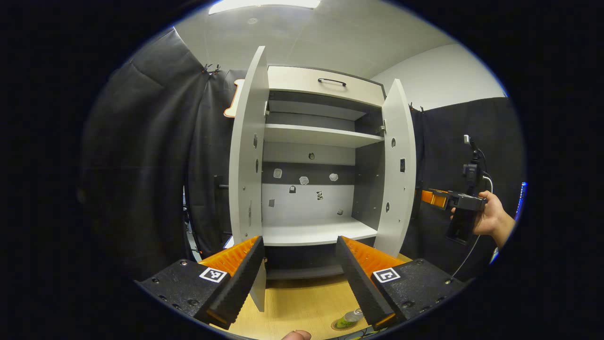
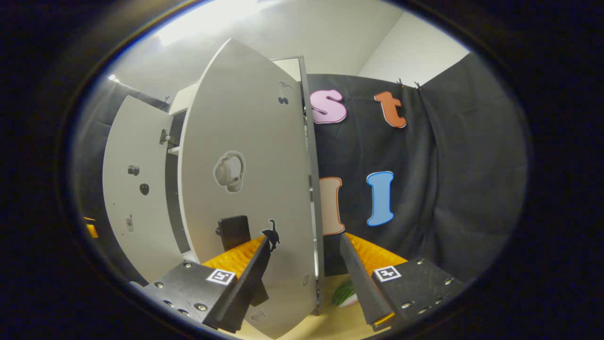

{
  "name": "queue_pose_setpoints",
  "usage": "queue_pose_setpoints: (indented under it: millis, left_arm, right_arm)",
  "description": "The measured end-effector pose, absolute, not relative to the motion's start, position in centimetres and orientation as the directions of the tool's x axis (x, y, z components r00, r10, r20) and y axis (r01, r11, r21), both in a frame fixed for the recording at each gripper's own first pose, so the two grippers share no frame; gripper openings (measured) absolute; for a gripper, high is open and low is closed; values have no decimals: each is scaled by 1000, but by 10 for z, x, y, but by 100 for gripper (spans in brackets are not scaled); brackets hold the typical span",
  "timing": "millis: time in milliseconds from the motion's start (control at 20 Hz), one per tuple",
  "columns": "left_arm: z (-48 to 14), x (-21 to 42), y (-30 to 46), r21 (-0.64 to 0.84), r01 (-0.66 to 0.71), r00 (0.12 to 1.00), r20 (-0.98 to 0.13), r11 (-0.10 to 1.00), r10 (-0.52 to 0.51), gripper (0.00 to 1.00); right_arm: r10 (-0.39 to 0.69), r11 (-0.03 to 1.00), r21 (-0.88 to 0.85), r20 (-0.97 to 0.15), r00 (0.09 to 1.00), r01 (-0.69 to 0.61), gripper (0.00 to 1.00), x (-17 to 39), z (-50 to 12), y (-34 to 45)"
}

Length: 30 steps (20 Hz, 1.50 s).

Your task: Grasp the bottle in the cabinet with the left hand and place it on the coaster, then close the right door with the right hand and the left door with the left hand.

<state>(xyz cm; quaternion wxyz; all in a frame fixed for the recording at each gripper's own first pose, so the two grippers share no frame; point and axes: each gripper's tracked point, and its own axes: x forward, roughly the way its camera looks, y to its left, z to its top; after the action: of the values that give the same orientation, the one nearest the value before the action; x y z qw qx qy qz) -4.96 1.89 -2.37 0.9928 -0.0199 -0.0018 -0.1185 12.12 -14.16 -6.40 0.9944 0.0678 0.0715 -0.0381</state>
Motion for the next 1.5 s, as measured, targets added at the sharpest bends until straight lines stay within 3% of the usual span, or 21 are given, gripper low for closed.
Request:
queue_pose_setpoints:
  millis: [450,550,650,700,750,800,1000,1200,1300,1500]
  left_arm:
    - [-22,-49,53,-18,178,984,15,984,-177,96]
    - [-26,-47,64,-13,155,988,10,988,-155,96]
    - [-30,-47,76,-13,134,991,0,991,-134,96]
    - [-31,-48,80,-16,127,992,-5,992,-127,96]
    - [-32,-48,86,-17,118,993,-8,993,-118,96]
    - [-33,-48,92,-12,112,994,-9,994,-112,96]
    - [-35,-42,125,10,53,999,-12,999,-53,96]
    - [-39,-37,159,15,5,1000,-14,1000,-5,93]
    - [-41,-32,175,26,-20,1000,-18,999,20,96]
    - [-48,-8,214,39,-77,997,-24,996,78,96]
  right_arm:
    - [36,988,156,-149,988,-12,89,140,-74,-87]
    - [40,990,137,-149,988,-20,96,143,-76,-81]
    - [40,991,129,-140,989,-21,94,143,-77,-76]
    - [38,991,129,-137,990,-21,97,142,-78,-74]
    - [38,991,129,-142,989,-19,93,142,-81,-72]
    - [38,992,127,-151,988,-19,97,142,-84,-69]
    - [46,994,105,-169,984,-29,94,138,-92,-62]
    - [77,993,106,-180,981,-58,97,131,-98,-57]
    - [73,993,107,-186,980,-54,94,127,-100,-60]
    - [83,992,108,-189,979,-64,97,120,-104,-58]
